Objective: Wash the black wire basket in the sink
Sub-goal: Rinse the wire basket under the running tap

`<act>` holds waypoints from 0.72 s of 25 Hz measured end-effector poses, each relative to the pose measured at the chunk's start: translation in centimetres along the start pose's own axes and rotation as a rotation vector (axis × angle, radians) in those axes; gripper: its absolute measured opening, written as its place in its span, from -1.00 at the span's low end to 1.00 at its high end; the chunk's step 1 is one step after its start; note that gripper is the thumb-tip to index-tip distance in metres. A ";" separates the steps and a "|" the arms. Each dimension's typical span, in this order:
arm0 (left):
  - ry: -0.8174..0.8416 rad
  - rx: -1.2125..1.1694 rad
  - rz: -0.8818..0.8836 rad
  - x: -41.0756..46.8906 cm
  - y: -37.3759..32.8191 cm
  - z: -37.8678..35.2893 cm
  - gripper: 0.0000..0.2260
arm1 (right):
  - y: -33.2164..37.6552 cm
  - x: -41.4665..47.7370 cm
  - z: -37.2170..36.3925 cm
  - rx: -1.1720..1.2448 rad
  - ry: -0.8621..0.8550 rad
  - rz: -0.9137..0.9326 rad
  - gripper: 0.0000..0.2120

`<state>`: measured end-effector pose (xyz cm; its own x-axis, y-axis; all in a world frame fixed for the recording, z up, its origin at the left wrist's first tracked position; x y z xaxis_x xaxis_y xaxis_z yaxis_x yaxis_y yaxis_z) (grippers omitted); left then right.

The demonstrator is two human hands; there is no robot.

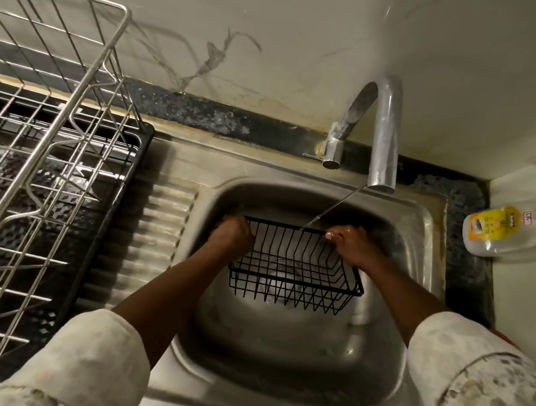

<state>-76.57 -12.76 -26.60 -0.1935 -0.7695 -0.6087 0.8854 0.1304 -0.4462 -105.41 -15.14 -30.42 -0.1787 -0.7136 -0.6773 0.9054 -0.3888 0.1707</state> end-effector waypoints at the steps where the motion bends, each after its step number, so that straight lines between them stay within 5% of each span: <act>1: 0.023 0.066 -0.018 -0.1 0.1 -0.7 -0.86 | 0.4 0.0 -0.2 0.033 0.022 -0.004 -0.81; 3: -0.056 0.009 0.044 -0.5 0.3 -0.1 -0.89 | 1.6 0.0 -0.5 0.050 0.061 0.023 -0.83; 6: -0.137 0.249 -0.065 0.3 -1.8 1.0 -0.90 | 2.3 0.3 -1.0 -0.057 0.102 0.036 -0.80; 10: 0.074 0.118 -0.417 2.2 -7.4 -0.3 -0.71 | 3.2 0.8 -2.0 -0.138 0.117 0.100 -0.75; 12: 0.208 0.139 -0.446 2.9 -8.3 -1.8 -0.72 | 2.4 3.5 -3.6 -0.102 0.133 0.143 -0.68; 15: 0.193 0.256 -0.435 3.7 -7.8 -2.4 -0.83 | 2.7 3.2 -3.3 -0.044 0.133 0.133 -0.57; 18: 0.212 0.212 -0.417 3.8 -7.4 -2.0 -0.92 | 5.2 -0.4 -0.8 0.033 0.097 0.127 -0.73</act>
<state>-84.74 -15.39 -26.94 -0.6104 -0.5827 -0.5366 0.7767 -0.3072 -0.5499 -100.28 -16.41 -29.84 -0.0245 -0.6991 -0.7146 0.9049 -0.3193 0.2814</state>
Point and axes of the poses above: each hand's wrist, its own x-axis towards the middle knuckle, its own z-axis out of the back of the hand, y = z × x, the point moved 6 cm from there along x, towards the middle knuckle, and after that the axes turned 15 degrees about -z, right-handed, at the moved point
